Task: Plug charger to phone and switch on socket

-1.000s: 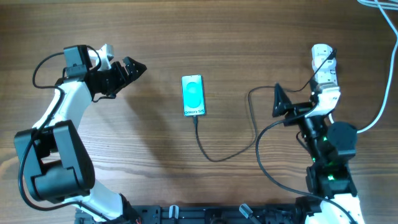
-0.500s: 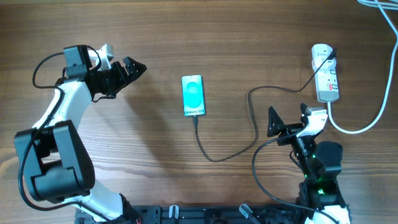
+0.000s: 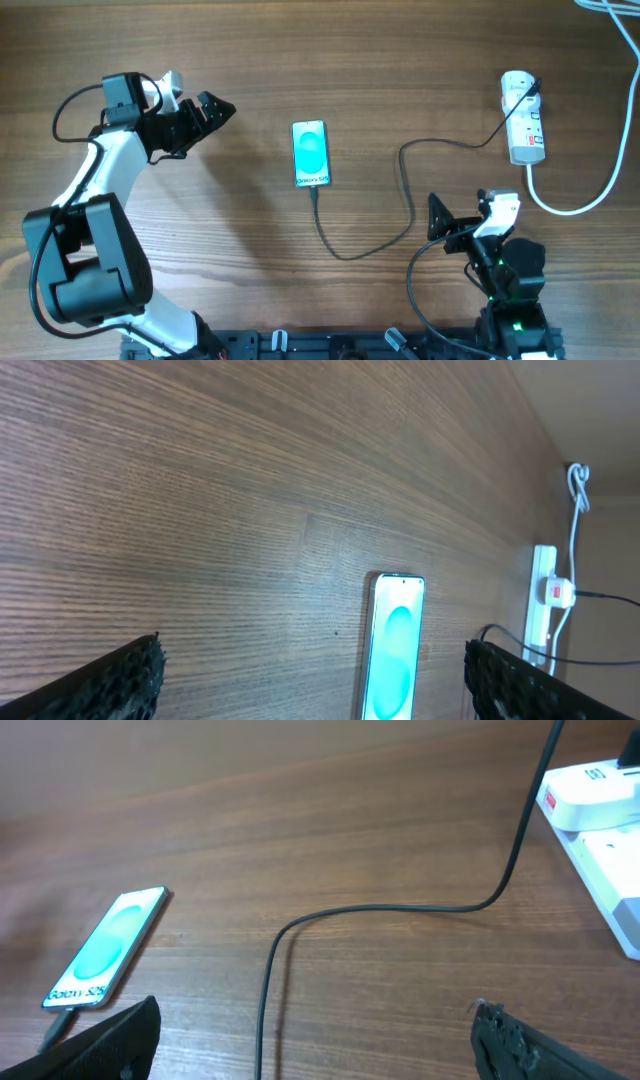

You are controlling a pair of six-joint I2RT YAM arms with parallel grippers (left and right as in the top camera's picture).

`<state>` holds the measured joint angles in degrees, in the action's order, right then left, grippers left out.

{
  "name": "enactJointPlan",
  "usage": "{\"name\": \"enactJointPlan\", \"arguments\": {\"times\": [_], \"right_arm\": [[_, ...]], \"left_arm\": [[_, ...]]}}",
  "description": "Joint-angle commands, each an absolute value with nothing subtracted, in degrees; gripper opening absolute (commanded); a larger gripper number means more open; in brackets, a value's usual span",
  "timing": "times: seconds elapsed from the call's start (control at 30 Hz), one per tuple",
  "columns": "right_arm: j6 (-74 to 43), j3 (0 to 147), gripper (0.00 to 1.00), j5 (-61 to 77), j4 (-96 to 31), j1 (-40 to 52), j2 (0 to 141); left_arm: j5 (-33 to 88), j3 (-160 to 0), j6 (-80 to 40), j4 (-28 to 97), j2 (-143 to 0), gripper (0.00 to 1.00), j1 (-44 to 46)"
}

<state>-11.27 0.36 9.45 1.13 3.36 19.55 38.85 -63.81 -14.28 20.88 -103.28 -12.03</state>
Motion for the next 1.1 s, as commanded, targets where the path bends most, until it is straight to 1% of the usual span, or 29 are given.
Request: {"name": "enactJointPlan", "arguments": {"times": [0.0,0.27,1.07], "right_arm": [[-10.28,0.25,1.00,10.35,0.75,3.60,13.13],[-6.48,0.25,1.00,9.91,0.60,5.93,0.43],[-6.13,0.27,1.00,9.91,0.71,6.04,0.21]], "left_arm": [[39.03,-63.70,-14.15,20.82,-103.07,1.00,-12.12],[39.05,-63.70,-14.15,20.82,-103.07,1.00,-12.12],[39.03,-63.70,-14.15,20.82,-103.07,1.00,-12.12]]}}
